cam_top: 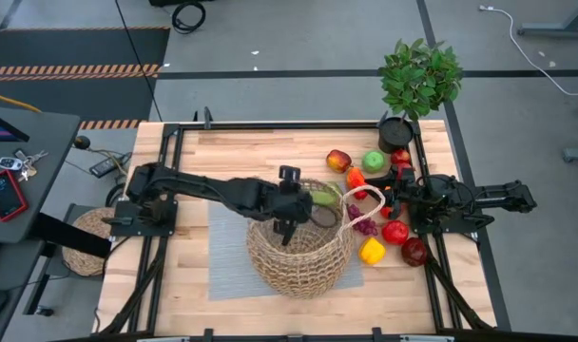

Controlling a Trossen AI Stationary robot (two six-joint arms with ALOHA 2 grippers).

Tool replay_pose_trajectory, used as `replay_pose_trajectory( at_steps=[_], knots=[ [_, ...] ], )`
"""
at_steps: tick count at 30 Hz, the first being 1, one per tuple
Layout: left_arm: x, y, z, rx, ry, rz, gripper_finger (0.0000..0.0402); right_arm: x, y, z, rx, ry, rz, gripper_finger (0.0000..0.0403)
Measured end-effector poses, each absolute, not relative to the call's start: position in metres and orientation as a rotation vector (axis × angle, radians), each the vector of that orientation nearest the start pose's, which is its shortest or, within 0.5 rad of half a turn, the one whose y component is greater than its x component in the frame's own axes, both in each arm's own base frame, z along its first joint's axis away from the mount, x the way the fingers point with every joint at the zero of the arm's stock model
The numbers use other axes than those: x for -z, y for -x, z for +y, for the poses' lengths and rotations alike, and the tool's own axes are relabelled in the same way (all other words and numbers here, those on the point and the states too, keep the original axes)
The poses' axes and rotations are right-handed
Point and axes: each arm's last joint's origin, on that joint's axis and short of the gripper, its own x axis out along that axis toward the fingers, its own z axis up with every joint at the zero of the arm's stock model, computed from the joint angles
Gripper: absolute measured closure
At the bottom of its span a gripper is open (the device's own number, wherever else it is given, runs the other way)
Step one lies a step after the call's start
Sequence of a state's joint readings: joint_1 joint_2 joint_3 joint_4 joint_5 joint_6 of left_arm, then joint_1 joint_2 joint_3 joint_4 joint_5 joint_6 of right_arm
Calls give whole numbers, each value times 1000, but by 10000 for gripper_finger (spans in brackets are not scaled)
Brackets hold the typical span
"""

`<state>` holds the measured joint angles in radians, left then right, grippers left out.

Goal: Build produce basket
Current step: Put the cucumber into the basket

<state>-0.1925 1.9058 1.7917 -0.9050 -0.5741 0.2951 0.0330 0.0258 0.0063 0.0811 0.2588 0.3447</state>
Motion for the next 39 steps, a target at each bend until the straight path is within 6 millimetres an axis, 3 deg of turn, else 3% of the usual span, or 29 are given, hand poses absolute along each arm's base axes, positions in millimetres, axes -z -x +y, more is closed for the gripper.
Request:
replay_pose_trajectory(
  at_steps=[8,15,22,33,39],
  knots=[
    [-281,-405,-87,-7,-909,1097,250,-171,-98,-4,214,-352,-99,235],
    [-267,-409,-91,119,-1045,1141,250,-173,-98,-4,212,-354,-114,235],
    [-266,-410,-89,243,-1013,1133,247,-174,-99,-4,210,-356,-124,235],
    [-264,-408,-82,236,-984,1182,245,-175,-98,-4,208,-357,-136,235],
    [-264,-408,-82,234,-982,1180,212,-176,-98,-4,207,-358,-139,235]
  ],
)
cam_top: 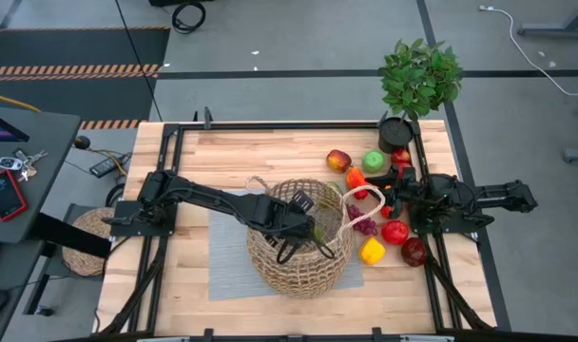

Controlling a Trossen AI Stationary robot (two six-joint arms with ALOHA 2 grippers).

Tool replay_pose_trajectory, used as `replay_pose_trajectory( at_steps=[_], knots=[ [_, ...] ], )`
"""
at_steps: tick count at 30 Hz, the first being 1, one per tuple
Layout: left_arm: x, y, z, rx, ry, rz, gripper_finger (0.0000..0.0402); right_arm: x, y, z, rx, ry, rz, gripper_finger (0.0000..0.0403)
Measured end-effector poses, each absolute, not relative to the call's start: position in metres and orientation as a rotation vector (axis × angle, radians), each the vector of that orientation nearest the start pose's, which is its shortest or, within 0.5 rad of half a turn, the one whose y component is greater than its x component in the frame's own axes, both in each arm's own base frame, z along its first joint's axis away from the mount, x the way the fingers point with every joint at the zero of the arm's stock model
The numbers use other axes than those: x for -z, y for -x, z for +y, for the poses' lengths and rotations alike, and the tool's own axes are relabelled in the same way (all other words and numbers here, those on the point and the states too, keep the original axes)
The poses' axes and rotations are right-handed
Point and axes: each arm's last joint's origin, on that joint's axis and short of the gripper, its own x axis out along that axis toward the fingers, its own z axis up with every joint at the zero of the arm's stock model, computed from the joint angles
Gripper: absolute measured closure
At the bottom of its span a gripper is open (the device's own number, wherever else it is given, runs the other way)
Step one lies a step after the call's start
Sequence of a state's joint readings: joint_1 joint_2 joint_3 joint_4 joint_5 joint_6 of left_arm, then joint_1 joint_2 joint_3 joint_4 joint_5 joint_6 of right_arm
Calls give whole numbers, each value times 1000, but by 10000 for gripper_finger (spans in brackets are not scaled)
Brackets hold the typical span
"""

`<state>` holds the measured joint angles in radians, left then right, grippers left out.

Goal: Build produce basket
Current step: Put the cucumber into the basket, then adjust the basket

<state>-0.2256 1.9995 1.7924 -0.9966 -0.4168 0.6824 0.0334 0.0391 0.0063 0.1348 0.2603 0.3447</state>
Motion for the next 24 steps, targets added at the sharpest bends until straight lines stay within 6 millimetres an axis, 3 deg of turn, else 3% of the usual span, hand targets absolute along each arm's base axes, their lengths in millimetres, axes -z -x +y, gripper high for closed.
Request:
replay_pose_trajectory(
  at_steps=[6,11,19,24],
  knots=[
    [-265,-407,-83,185,-999,1185,142,-175,-98,-4,207,-358,-139,235],
    [-280,-406,-91,-82,-1170,1172,125,-175,-98,-4,207,-358,-139,235],
    [-355,-401,-78,-386,-1065,1036,160,-176,-98,-4,207,-358,-140,235],
    [-410,-377,-73,-501,-904,904,195,-176,-98,-4,206,-359,-146,235]
  ],
)
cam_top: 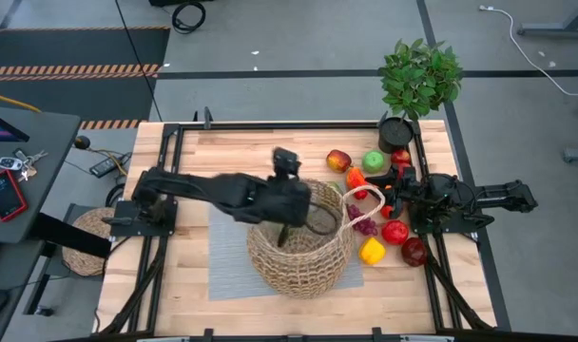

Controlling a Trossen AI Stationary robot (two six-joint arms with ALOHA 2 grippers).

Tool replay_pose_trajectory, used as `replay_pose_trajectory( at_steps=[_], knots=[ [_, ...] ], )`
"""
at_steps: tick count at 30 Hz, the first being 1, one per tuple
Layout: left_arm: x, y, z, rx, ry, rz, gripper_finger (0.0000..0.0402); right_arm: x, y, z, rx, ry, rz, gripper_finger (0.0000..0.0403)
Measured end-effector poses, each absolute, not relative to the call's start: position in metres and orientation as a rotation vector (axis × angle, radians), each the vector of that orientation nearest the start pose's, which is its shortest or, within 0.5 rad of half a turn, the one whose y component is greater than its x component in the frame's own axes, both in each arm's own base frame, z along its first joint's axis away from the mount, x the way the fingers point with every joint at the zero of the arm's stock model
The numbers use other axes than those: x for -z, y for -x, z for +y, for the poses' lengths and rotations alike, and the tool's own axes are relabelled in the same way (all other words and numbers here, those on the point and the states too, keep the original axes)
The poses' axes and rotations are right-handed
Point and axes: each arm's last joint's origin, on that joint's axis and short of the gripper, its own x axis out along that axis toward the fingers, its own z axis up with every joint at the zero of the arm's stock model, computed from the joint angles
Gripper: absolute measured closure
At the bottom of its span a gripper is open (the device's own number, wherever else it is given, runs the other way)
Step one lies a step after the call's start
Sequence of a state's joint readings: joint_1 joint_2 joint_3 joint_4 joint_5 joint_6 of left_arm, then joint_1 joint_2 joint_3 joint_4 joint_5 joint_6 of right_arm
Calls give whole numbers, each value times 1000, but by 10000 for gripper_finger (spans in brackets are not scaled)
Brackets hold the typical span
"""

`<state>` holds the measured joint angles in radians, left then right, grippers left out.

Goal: Build produce basket
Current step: Adjust the basket

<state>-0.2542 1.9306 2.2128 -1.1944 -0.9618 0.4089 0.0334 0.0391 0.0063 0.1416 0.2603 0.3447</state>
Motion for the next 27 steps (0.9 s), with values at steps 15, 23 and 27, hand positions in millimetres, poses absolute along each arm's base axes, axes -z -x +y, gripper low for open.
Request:
replay_pose_trajectory(
  at_steps=[15,23,27],
  knots=[
    [-488,-253,-66,-589,-444,673,266,-183,-97,-5,210,-398,-162,235],
    [-452,-225,-117,-615,-401,562,269,-227,-81,-6,243,-269,-108,235],
    [-428,-220,-134,-627,-379,523,269,-235,-76,-10,367,-251,-132,235]
  ],
)
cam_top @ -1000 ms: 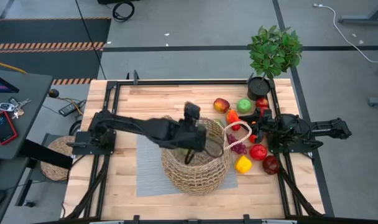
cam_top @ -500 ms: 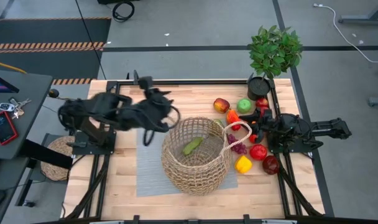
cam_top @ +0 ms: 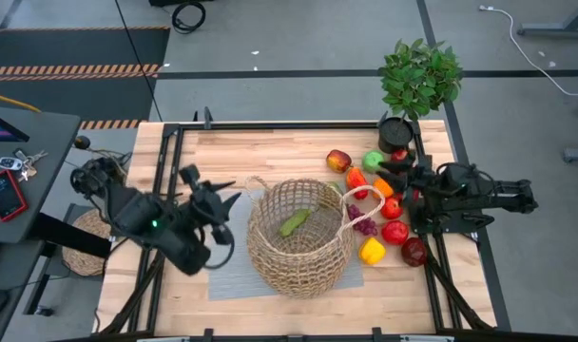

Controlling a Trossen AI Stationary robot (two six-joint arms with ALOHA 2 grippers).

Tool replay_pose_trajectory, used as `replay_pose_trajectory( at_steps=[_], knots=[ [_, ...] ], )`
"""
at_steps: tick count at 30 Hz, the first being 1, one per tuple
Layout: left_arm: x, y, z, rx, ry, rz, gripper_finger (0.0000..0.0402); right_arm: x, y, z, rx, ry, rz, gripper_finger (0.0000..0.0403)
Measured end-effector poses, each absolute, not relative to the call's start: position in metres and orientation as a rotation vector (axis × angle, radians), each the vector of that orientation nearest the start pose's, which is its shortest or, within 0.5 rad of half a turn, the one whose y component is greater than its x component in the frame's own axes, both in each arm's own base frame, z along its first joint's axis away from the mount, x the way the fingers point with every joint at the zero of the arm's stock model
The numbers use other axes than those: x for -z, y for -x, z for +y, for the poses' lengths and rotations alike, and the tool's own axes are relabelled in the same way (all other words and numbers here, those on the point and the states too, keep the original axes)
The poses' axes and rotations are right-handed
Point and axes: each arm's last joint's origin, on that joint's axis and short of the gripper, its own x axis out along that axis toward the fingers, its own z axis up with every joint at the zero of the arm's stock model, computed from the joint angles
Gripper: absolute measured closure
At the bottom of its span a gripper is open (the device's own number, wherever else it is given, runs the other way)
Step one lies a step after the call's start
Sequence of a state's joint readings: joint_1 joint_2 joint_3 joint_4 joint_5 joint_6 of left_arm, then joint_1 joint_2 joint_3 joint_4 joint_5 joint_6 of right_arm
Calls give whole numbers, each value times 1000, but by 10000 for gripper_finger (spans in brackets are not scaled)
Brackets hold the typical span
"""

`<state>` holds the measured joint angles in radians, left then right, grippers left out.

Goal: Build produce basket
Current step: Adjust the basket

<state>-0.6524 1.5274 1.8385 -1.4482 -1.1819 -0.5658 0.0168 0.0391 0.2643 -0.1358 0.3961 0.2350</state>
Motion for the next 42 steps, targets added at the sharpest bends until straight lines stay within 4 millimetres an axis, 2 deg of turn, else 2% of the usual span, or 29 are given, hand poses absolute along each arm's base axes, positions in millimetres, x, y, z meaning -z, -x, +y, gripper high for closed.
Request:
replay_pose_trajectory(
  at_steps=[7,13,17,21,24,27,31,34,37,42],
  knots=[
    [-396,-216,-151,-638,-364,497,269,-248,-69,-13,463,-329,75,235],
    [-371,-199,-164,-660,-397,378,269,-256,-96,-16,564,-366,141,235],
    [-358,-183,-158,-657,-333,337,273,-273,-111,-23,698,-337,209,235],
    [-344,-174,-150,-661,-285,319,289,-301,-123,-31,696,-327,270,235],
    [-333,-171,-146,-666,-283,302,305,-314,-131,-39,708,-296,308,235],
    [-321,-168,-143,-681,-298,265,321,-318,-137,-48,753,-270,348,235],
    [-303,-163,-137,-728,-291,119,338,-315,-137,-62,841,-278,382,235],
    [-290,-163,-132,-746,-312,124,348,-311,-134,-69,856,-315,416,235],
    [-278,-165,-124,-778,-328,137,356,-312,-131,-71,811,-347,420,235],
    [-276,-170,-115,-824,-350,154,366,-315,-130,-66,646,-378,405,235]
  ],
)
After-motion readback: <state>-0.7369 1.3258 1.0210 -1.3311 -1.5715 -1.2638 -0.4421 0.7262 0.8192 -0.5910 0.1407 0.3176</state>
